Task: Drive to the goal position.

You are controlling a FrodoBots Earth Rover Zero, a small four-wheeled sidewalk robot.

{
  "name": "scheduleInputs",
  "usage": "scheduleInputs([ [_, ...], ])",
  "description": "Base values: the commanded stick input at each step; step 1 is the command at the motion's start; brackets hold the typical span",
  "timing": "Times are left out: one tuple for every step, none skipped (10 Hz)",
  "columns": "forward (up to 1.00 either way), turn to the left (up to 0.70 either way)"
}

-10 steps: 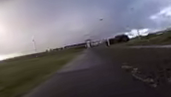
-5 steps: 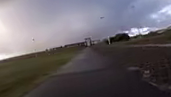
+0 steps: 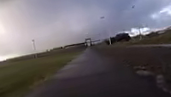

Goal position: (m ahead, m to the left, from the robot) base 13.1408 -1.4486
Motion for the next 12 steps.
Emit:
scheduleInputs([
  [0.7,0.0],
  [0.7,-0.01],
  [0.7,-0.04],
  [0.7,-0.08],
  [0.7,-0.11],
  [0.7,-0.14],
  [0.7,-0.14],
  [0.7,-0.06],
  [0.7,0.0],
  [0.7,0.0],
  [0.7,0.0],
  [0.7,0.0],
])
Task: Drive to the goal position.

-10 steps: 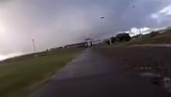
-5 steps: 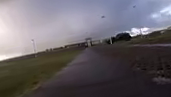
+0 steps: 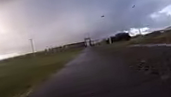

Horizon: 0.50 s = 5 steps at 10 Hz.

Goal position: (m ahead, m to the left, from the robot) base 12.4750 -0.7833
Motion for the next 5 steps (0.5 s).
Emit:
scheduleInputs([
  [0.7,0.0],
  [0.7,0.0],
  [0.7,0.0],
  [0.7,0.0],
  [0.7,0.0],
])
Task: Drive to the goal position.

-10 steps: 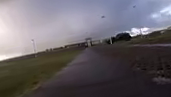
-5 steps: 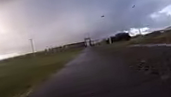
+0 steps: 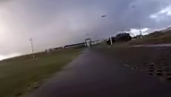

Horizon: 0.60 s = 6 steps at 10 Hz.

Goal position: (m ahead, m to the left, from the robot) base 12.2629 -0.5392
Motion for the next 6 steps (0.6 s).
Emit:
scheduleInputs([
  [0.7,0.0],
  [0.7,0.0],
  [0.7,0.0],
  [0.7,0.0],
  [0.7,0.0],
  [0.7,0.0],
])
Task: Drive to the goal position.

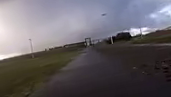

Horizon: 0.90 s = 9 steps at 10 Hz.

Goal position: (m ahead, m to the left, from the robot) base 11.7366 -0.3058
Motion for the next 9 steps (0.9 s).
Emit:
scheduleInputs([
  [0.7,0.0],
  [0.7,0.0],
  [0.7,0.0],
  [0.7,0.0],
  [0.7,0.0],
  [0.7,0.0],
  [0.7,0.0],
  [0.7,0.0],
  [0.7,0.0],
])
